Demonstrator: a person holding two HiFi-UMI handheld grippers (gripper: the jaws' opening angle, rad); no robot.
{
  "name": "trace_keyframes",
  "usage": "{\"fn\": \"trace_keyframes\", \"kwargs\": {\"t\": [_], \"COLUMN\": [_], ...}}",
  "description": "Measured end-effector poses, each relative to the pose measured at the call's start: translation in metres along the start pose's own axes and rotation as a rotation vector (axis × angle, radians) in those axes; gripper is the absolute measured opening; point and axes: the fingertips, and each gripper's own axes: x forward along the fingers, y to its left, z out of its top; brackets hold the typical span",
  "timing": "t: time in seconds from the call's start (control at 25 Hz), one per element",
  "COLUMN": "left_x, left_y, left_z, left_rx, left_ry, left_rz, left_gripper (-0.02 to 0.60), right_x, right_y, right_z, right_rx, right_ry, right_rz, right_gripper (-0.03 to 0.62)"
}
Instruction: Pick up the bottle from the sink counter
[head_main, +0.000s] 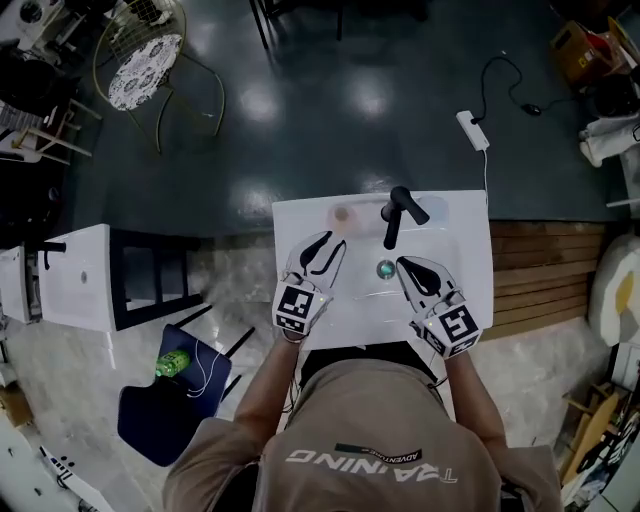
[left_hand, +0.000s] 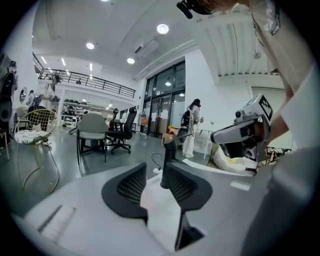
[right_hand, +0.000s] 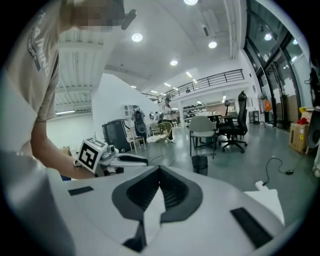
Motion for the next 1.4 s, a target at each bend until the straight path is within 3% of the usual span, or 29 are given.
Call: {"fn": "trace_keyframes", "kwargs": {"t": [0.08,0.24,0.44,0.64,0.96,1.12,1.4], "left_x": [0.010,0.031,0.047,0.051,0.063,0.066,0.069], "left_y": [0.003,0.016,0.028,0.036,0.036,0.037,0.035], "left_z": [-0.009,-0.032,-0.041,-0.047,-0.052,-0.053,-0.055], "left_rx": [0.004,0.012,0.013,-0.032,0.029,0.006,-0.016], "left_ry": [0.006,0.031,0.006,-0.022,-0.045,-0.085,-0.115], "left_rz": [-0.004,0.037,0.055,0.080,0.047,0.045,0.032], "left_gripper": [0.133,0.133,0.133,0.140,0.139,0.138,0.138], "right_x": [-0.001,-0.001,0.008,0.005,0.013,0.014,0.009], "right_y": [0.000,-0.002,-0.020,-0.018,-0.023,-0.025,-0.031], "right_z": [-0.010,-0.025,-0.038,-0.040,-0.048,-0.048,-0.064], "right_rx": [0.005,-0.009,-0.034,-0.027,-0.020,-0.045,-0.037], "right_ry": [0.025,0.059,0.048,0.053,0.084,0.057,0.118], "right_rz": [0.001,0.031,0.030,0.042,0.043,0.054,0.047], "right_gripper": [0.008,0.008,0.008,0.008,0.008,0.008,0.008]}}
